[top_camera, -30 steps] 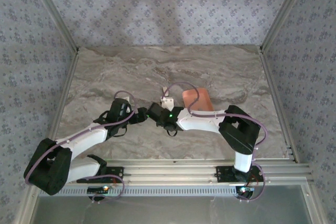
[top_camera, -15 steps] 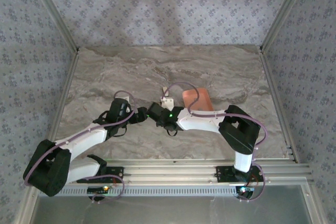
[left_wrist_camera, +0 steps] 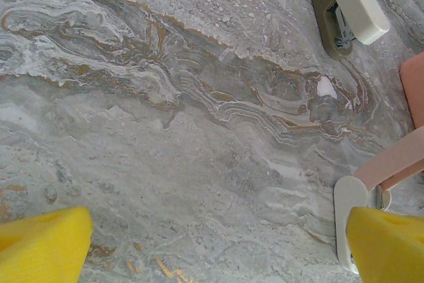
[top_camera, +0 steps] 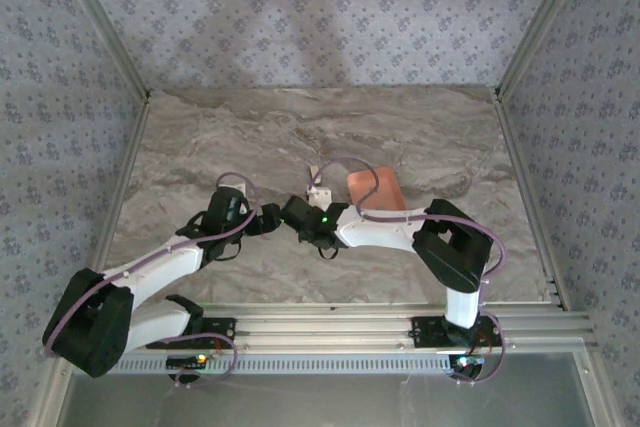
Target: Load the staples into the stapler
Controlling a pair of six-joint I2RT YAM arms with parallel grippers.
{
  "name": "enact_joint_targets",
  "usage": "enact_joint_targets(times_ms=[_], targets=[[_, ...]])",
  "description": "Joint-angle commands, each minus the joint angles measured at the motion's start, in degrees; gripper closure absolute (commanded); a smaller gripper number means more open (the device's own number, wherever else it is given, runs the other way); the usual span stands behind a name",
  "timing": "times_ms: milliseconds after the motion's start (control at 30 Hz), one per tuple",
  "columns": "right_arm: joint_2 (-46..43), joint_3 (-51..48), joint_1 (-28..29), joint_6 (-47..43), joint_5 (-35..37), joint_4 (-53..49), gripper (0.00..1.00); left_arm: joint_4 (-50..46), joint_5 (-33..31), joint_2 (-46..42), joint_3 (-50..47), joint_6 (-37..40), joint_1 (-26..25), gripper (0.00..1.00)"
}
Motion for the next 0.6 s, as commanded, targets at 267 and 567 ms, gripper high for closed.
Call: enact_joint_targets(times_ms=[267, 567], targets=[[2.1, 0.5, -0.2, 1.7, 0.8, -4.5, 0.84, 0.5, 0.4, -0.4, 0.7, 0.7, 0.4, 0.02], [2.5, 2.0, 0.1, 0.0, 0.3, -3.8, 0.84, 0.7, 0.5, -0.2, 0.8, 0.8, 0.4, 0.02]])
